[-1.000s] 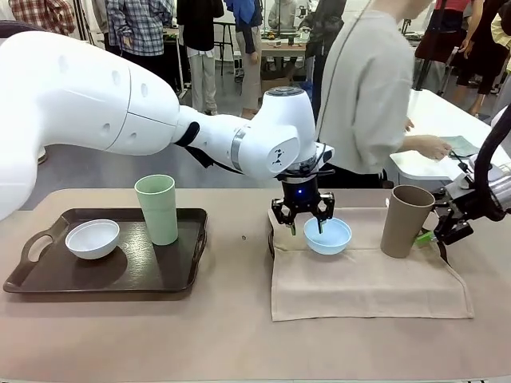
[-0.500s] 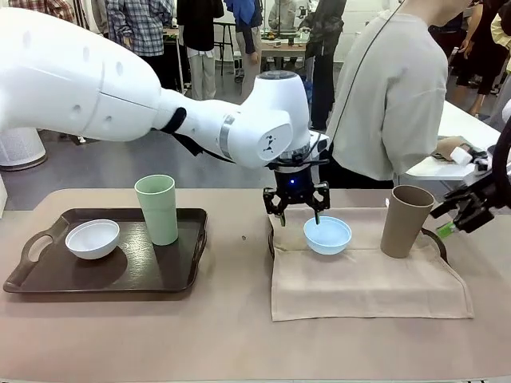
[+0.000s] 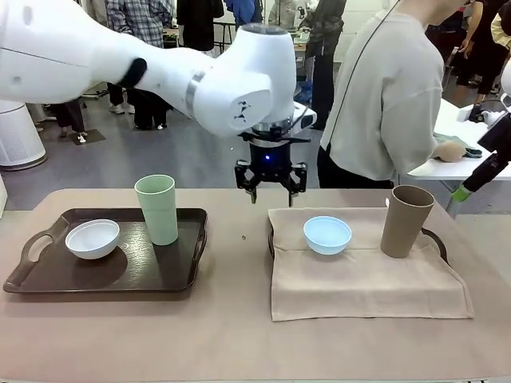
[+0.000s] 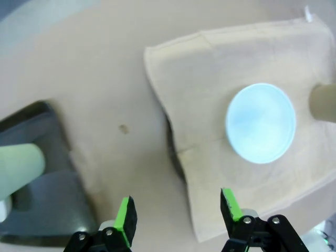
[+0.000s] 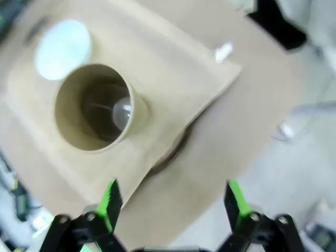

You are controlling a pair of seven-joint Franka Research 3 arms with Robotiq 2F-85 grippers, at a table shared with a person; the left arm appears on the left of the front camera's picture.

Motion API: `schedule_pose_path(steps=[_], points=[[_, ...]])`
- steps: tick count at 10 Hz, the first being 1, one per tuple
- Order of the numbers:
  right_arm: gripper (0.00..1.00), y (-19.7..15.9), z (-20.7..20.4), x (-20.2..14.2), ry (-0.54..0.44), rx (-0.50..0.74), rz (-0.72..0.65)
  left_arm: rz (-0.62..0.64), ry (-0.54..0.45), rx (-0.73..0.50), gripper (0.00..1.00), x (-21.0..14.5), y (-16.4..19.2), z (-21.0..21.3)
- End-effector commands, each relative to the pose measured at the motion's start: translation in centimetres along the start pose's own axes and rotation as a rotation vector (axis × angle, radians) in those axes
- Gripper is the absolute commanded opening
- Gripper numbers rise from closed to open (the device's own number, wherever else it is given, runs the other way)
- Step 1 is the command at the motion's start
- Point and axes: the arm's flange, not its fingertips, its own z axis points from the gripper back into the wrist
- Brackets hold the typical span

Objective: Set up a tray with a mat and arrange the tableware.
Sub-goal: Place the Picnic Bowl and Reusable plastic cup back onto the Handle tray in front of the human's position.

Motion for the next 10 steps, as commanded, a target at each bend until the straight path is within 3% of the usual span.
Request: schedule_pose_path(steps=[1, 4, 6, 7, 8, 10], points=[[1.00, 4.4, 1.9, 1.5, 0.133, -0.073, -0.107, 0.064, -0.039, 0.102, 0.84, -2.5, 1.7, 2.8], [1.00, 9.9, 6.0, 3.8, 0.140, -0.063, -0.146, 0.122, -0.116, 0.164, 0.84, -4.3, 3.5, 8.4], [1.00, 13.2, 8.5, 3.5, 0.096, -0.086, -0.143, 0.167, -0.144, 0.178, 0.84, -5.7, 4.6, 11.0], [1.00, 13.8, 9.4, 3.1, 0.067, -0.108, -0.151, 0.194, -0.157, 0.170, 0.84, -6.5, 5.0, 11.9], [1.00, 13.4, 9.9, 2.8, 0.045, -0.042, -0.113, 0.202, -0.169, 0.158, 0.84, -6.5, 5.6, 12.2], [1.00, 13.5, 9.1, 4.0, 0.101, -0.093, -0.121, 0.149, -0.133, 0.155, 0.84, -5.2, 4.2, 12.3]])
